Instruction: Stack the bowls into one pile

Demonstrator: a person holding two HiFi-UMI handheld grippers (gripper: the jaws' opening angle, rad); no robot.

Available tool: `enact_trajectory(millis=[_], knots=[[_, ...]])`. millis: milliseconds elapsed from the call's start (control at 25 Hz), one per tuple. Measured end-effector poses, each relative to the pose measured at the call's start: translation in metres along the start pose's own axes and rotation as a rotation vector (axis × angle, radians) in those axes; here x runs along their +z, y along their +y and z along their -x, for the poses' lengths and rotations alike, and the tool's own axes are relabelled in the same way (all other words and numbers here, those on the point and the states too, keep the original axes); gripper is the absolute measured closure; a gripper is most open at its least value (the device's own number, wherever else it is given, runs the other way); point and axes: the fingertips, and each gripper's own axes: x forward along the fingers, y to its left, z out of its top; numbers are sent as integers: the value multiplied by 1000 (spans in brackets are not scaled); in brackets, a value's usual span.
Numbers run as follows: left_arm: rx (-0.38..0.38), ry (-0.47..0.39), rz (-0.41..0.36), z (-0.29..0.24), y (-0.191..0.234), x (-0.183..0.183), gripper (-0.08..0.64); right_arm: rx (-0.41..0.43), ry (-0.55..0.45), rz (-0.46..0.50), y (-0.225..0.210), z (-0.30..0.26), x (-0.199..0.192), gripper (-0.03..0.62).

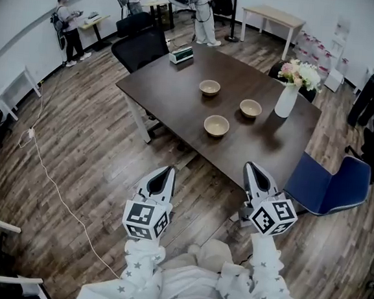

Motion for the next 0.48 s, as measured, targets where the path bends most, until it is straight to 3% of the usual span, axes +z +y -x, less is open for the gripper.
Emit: enact_trajectory(millis=[480], knots=[[5,24,37,-52,41,-12,534,-15,21,-30,-33,-65,-10,571]])
